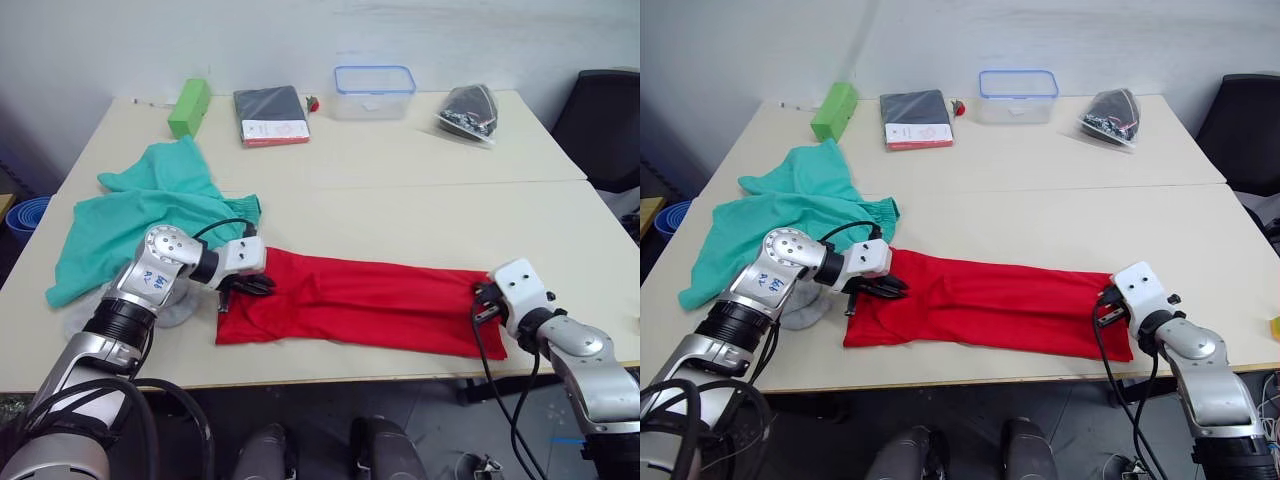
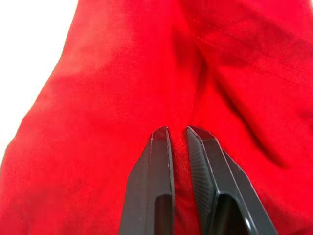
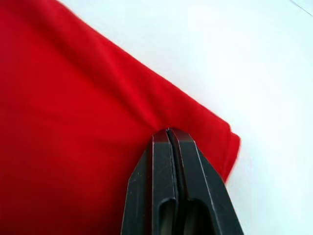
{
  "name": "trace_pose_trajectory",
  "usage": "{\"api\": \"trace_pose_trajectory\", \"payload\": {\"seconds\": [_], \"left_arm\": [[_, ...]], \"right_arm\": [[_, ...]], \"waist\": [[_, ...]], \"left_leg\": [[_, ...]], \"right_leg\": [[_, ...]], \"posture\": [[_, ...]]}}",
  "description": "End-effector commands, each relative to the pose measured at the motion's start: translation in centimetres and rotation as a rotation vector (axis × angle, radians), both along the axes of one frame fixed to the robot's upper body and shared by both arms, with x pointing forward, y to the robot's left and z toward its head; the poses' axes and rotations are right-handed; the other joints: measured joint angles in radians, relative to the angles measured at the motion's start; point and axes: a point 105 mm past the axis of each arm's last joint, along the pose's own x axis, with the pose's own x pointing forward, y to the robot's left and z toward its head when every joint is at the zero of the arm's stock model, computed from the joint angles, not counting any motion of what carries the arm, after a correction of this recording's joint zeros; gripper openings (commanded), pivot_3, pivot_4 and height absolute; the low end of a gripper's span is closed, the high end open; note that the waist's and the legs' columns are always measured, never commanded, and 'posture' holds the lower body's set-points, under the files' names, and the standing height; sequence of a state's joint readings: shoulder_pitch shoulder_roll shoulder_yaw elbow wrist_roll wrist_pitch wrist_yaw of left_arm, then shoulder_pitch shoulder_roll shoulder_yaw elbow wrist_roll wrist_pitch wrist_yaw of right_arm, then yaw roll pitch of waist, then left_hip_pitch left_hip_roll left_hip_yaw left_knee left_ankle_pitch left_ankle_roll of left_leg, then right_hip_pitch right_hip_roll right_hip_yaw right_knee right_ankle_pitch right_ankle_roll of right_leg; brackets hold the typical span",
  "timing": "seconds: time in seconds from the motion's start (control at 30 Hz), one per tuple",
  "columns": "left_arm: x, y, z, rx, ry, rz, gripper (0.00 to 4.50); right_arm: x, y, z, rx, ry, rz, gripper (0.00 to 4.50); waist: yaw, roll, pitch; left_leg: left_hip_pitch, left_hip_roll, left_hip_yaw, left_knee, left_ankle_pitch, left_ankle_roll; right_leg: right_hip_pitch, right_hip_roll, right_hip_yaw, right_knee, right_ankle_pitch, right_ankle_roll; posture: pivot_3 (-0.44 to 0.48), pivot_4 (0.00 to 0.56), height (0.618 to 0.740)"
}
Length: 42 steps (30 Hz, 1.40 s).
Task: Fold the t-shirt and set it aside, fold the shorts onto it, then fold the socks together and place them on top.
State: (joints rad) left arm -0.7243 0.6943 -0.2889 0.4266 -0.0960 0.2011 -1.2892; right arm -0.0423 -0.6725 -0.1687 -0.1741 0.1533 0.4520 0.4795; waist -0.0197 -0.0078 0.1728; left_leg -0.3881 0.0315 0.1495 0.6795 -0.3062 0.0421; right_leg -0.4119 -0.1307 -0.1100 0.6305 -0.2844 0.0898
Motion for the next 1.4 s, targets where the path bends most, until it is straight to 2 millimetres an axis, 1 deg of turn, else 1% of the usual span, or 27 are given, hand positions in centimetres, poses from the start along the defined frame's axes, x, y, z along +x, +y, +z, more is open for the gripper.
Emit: {"api": "trace_pose_trajectory", "payload": {"seconds": [0.03,0.07,0.13,0.2,0.27,0.33,0.4,0.5,0.53,0.6,0.67,0.73,0.83,0.93,1.03,1.07,1.17,1.23,1.27,1.33,1.4], "left_arm": [[-1.4,-1.7,3.7,-0.207,0.093,-0.037,0.57],[-2.1,-2.2,4.2,-0.223,0.124,-0.058,0.57],[-3.4,-2.7,4.5,-0.221,0.171,-0.094,0.57],[-4.3,-2.7,3.8,-0.179,0.186,-0.119,0.57],[-4.4,-2.4,1.7,-0.082,0.163,-0.101,0.57],[-3.8,-1.9,-0.2,-0.003,0.126,-0.048,0.57],[-4.3,-1.3,-1.6,0.057,0.124,-0.06,0.57],[-5.6,-0.5,-2.9,0.112,0.166,-0.093,0.57],[-6.1,0.2,-3.6,0.153,0.178,-0.105,0.57],[-6.8,1.3,-4.4,0.21,0.196,-0.119,0.57],[-7.2,3.3,-4.9,0.294,0.203,-0.118,0.57],[-7.3,4.7,-5.0,0.352,0.201,-0.118,0.57],[-6.9,6.4,-4.5,0.39,0.2,-0.09,0.57],[-6.1,7.2,-3.1,0.372,0.197,-0.055,0.57],[-6.0,6.0,-0.6,0.227,0.243,-0.057,0.57],[-6.1,5.7,-0.1,0.196,0.257,-0.066,0.57],[-7.4,3.7,2.5,0.041,0.337,-0.135,0.57],[-7.7,2.2,4.2,-0.066,0.364,-0.162,0.57],[-7.4,1.4,4.9,-0.114,0.36,-0.164,0.57],[-6.0,-0.3,5.8,-0.198,0.315,-0.135,0.57],[-4.1,-1.5,6.0,-0.242,0.256,-0.074,0.57]], "right_arm": [[0.1,1.1,3.4,0.03,-0.12,0.073,0.0],[0.0,1.6,3.9,0.037,-0.131,0.089,0.0],[0.0,2.4,4.5,0.045,-0.147,0.116,0.0],[0.0,3.2,4.9,0.052,-0.152,0.141,0.0],[0.0,5.5,5.4,0.084,-0.159,0.213,0.0],[-0.2,7.1,5.4,0.104,-0.15,0.266,0.0],[-0.2,7.9,4.6,0.105,-0.122,0.281,0.0],[-0.1,8.5,3.0,0.099,-0.062,0.287,0.0],[-0.1,8.3,2.1,0.079,-0.026,0.269,0.0],[-0.1,7.8,0.9,0.045,0.017,0.24,0.0],[0.0,6.0,-0.6,0.021,0.071,0.162,0.0],[0.0,4.6,-1.3,0.006,0.099,0.11,0.0],[-0.1,2.8,-1.7,-0.019,0.122,0.053,0.0],[-0.2,1.5,-1.9,-0.043,0.127,0.023,0.0],[-0.1,1.5,-1.4,-0.023,0.097,0.031,0.0],[0.0,1.6,-1.2,-0.017,0.086,0.038,0.0],[0.2,3.1,0.7,0.017,0.0,0.1,0.0],[0.3,4.2,1.7,0.041,-0.041,0.139,0.0],[0.3,4.9,2.2,0.05,-0.055,0.163,0.0],[0.3,6.6,2.8,0.071,-0.072,0.221,0.0],[0.2,8.5,3.1,0.089,-0.081,0.277,0.0]], "waist": [[-0.004,0.0,0.001],[-0.005,0.0,0.001],[-0.006,0.0,0.001],[-0.008,0.0,0.001],[-0.01,0.0,0.001],[-0.008,0.0,0.002],[-0.007,-0.001,0.002],[-0.003,-0.001,0.002],[-0.005,-0.001,0.002],[-0.008,0.0,0.001],[-0.01,0.001,0.001],[-0.014,0.002,-0.001],[-0.012,0.001,-0.002],[-0.009,0.002,-0.003],[-0.01,0.002,-0.003],[-0.01,0.001,-0.002],[-0.008,-0.003,0.001],[-0.008,-0.005,0.002],[-0.008,-0.005,0.003],[-0.005,-0.006,0.003],[-0.004,-0.005,0.004]], "left_leg": [[-0.002,0.0,0.0,0.0,0.0,0.0],[-0.004,0.0,-0.001,0.0,0.0,0.0],[-0.004,-0.001,-0.001,0.001,0.0,0.0],[-0.004,-0.001,-0.001,0.001,0.0,0.0],[-0.003,-0.001,0.0,0.001,0.0,0.0],[-0.002,-0.001,0.0,0.001,-0.001,0.0],[-0.003,-0.001,-0.001,0.0,-0.001,0.0],[-0.003,-0.001,-0.002,0.0,-0.002,0.0],[-0.003,-0.001,-0.002,0.0,-0.002,0.0],[-0.002,-0.001,-0.002,0.0,-0.003,-0.001],[-0.001,0.0,-0.002,-0.002,-0.004,-0.002],[0.001,0.0,-0.001,-0.005,-0.003,-0.003],[0.01,0.0,0.0,-0.015,-0.003,-0.004],[0.014,0.002,0.0,-0.017,-0.004,-0.007],[0.015,0.005,0.0,-0.018,-0.002,-0.008],[0.015,0.005,0.0,-0.018,-0.002,-0.007],[0.01,0.006,0.0,-0.018,-0.001,-0.006],[0.006,0.006,-0.001,-0.016,0.002,-0.011],[0.003,0.006,-0.001,-0.015,0.003,-0.011],[0.0,0.005,-0.002,-0.013,0.003,-0.01],[-0.001,0.003,-0.002,-0.012,0.003,-0.009]], "right_leg": [[-0.002,0.0,0.0,0.001,0.0,0.0],[-0.003,0.001,-0.001,0.0,0.0,0.0],[-0.002,0.001,0.0,0.0,0.0,0.0],[-0.001,0.001,0.0,-0.002,0.0,0.001],[-0.001,0.001,0.0,-0.003,0.0,0.002],[-0.001,0.001,0.001,-0.003,0.0,0.002],[-0.001,0.001,0.0,-0.003,0.0,0.001],[-0.001,0.0,0.0,-0.003,0.0,0.001],[-0.001,-0.001,0.0,-0.004,0.0,0.001],[-0.001,-0.001,0.0,-0.004,-0.001,0.001],[-0.001,-0.001,0.001,-0.004,-0.001,-0.001],[0.0,-0.001,0.001,-0.004,-0.002,-0.002],[0.004,-0.001,0.001,-0.005,-0.004,-0.005],[0.006,0.001,0.0,-0.003,-0.007,-0.01],[0.006,0.004,0.0,-0.002,-0.008,-0.011],[0.006,0.005,0.0,-0.002,-0.008,-0.011],[0.002,0.006,0.0,-0.002,-0.008,-0.011],[-0.001,0.006,-0.001,-0.002,-0.008,-0.011],[-0.002,0.006,-0.001,-0.002,-0.007,-0.011],[-0.004,0.006,-0.001,-0.002,-0.006,-0.009],[-0.004,0.006,-0.002,-0.002,-0.006,-0.008]], "posture": [[0.0,0.15,0.74],[0.0,0.15,0.74],[0.0,0.15,0.74],[0.0,0.15,0.74],[0.0,0.15,0.74],[0.0,0.15,0.74],[0.0,0.15,0.74],[0.0,0.15,0.74],[0.0,0.15,0.74],[0.0,0.15,0.74],[0.0,0.15,0.74],[0.0,0.15,0.74],[0.0,0.15,0.74],[0.0,0.15,0.74],[0.0,0.15,0.74],[0.0,0.15,0.74],[0.0,0.15,0.74],[0.0,0.15,0.74],[0.0,0.15,0.74],[0.0,0.15,0.74],[0.0,0.15,0.74]]}}
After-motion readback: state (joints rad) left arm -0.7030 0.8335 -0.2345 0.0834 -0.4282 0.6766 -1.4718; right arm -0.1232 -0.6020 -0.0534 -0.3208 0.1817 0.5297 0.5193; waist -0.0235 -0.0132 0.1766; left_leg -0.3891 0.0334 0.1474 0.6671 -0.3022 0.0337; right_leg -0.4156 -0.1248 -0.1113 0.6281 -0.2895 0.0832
